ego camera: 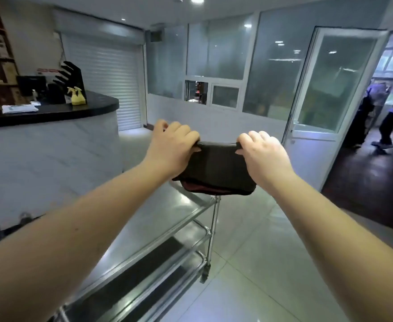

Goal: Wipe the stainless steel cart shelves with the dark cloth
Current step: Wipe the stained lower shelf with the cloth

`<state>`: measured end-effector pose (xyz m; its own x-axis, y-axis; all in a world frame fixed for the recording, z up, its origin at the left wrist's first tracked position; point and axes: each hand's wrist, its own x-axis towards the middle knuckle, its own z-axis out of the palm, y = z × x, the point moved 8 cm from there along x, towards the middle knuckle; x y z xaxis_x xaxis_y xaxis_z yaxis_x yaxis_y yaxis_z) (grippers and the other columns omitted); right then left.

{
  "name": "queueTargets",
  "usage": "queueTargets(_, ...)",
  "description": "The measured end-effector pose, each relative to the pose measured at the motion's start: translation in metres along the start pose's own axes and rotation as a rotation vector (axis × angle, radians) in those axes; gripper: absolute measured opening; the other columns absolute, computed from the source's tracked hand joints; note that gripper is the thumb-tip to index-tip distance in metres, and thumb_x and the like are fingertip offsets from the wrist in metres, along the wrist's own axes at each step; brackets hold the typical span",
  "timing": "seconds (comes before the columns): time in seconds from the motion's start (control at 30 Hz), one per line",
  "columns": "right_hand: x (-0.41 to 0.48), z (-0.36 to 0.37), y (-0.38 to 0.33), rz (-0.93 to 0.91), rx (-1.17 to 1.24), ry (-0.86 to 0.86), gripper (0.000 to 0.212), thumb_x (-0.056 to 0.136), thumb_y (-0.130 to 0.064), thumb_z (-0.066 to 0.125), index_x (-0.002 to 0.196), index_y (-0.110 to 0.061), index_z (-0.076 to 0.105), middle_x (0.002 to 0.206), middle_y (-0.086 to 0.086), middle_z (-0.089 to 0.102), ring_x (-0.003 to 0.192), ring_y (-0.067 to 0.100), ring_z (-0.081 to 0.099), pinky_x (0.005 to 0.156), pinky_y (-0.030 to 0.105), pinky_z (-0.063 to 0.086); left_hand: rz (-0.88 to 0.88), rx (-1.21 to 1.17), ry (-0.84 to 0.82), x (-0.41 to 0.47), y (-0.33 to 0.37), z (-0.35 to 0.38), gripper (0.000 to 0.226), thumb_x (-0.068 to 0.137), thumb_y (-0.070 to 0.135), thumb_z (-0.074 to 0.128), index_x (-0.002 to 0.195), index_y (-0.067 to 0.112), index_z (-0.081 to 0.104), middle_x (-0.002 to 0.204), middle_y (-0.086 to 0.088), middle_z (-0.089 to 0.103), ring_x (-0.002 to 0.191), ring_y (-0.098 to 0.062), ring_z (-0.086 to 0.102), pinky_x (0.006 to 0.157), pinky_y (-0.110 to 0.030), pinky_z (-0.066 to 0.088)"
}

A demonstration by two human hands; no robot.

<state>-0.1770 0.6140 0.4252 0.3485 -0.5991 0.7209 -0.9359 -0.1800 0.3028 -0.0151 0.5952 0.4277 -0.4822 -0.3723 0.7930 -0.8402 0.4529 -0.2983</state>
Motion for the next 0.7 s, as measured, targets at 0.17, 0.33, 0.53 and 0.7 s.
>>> queueTargets(0.17, -0.015, 0.086, 0.024, 0.149, 0.088, -0.042, 0.02, 0.089, -0.02, 0.068, 0.083, -0.006, 0.055, 0.075, 0.011, 0.052, 0.068, 0.032, 0.047, 0.056, 0.039, 0.04, -0.238, -0.207, -0.073, -0.026, 0.003, 0.096, 0.02, 0.078, 0.011, 0.071, 0.094, 0.022, 0.068, 0.089, 0.002, 0.065, 0.088, -0.029, 0.056, 0.074, -0.036, 0.021)
queueTargets(0.33, -0.005, 0.192, 0.035, 0.167, 0.133, -0.208, 0.015, 0.092, -0.02, 0.064, 0.093, -0.007, 0.056, 0.088, 0.012, 0.056, 0.082, 0.034, 0.049, 0.066, 0.04, 0.038, -0.346, -0.281, -0.265, -0.033, -0.007, 0.21, 0.02, 0.086, 0.017, 0.064, 0.103, 0.026, 0.069, 0.1, 0.003, 0.066, 0.102, -0.027, 0.051, 0.083, -0.038, 0.024)
queueTargets(0.53, 0.015, 0.3, 0.059, 0.339, 0.28, -0.333, 0.012, 0.098, -0.021, 0.051, 0.104, -0.014, 0.059, 0.103, 0.004, 0.057, 0.096, 0.026, 0.047, 0.08, 0.043, 0.046, -0.425, -0.459, -0.38, -0.022, -0.038, 0.318, 0.026, 0.087, 0.016, 0.059, 0.105, 0.031, 0.07, 0.106, 0.008, 0.067, 0.109, -0.021, 0.051, 0.09, -0.041, 0.033)
queueTargets(0.7, 0.016, 0.386, 0.071, 0.393, 0.366, -0.423, 0.013, 0.096, -0.018, 0.058, 0.106, -0.011, 0.064, 0.098, 0.006, 0.058, 0.093, 0.029, 0.048, 0.076, 0.043, 0.044, -0.496, -0.569, -0.478, -0.02, -0.048, 0.413, 0.026, 0.09, 0.021, 0.056, 0.105, 0.035, 0.072, 0.106, 0.014, 0.067, 0.111, -0.018, 0.051, 0.095, -0.043, 0.035)
